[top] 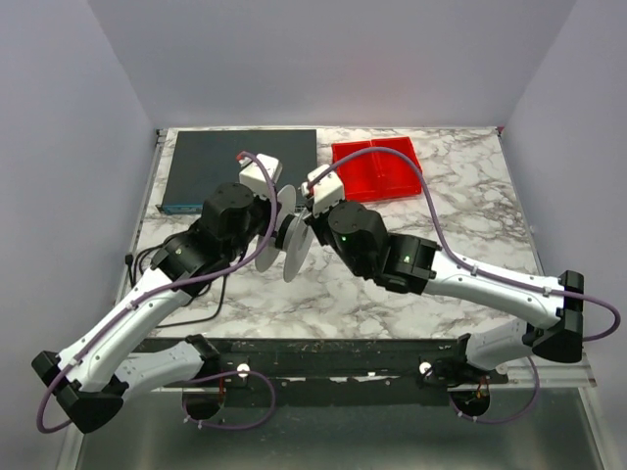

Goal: Wrap the cables

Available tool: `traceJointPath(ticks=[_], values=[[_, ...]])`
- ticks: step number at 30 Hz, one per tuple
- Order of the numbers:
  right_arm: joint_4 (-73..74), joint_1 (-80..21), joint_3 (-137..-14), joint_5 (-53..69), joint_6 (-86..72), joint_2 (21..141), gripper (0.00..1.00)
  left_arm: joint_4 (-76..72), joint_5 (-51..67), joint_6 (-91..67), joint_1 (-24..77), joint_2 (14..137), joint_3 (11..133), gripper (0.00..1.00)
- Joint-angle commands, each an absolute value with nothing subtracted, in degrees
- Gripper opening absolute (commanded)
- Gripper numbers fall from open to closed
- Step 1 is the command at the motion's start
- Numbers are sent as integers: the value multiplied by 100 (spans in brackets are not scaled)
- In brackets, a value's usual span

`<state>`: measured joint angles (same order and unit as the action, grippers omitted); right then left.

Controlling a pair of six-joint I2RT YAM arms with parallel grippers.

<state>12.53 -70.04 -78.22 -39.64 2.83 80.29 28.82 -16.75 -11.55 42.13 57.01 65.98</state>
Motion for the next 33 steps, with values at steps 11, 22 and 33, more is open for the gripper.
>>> traceJointPath(ticks=[11, 22, 33], values=[[970, -5385, -7172, -2847, -370, 7852, 7, 2856, -641, -877, 4254, 4943, 6459, 0], [355, -4663, -6374, -1706, -748, 7731, 14, 2944, -599, -1077, 4254, 4869, 6925, 0], [-670, -4597, -5668, -830, -1297, 7708, 15, 3107, -1433, -1538, 4254, 5139, 7774, 0]])
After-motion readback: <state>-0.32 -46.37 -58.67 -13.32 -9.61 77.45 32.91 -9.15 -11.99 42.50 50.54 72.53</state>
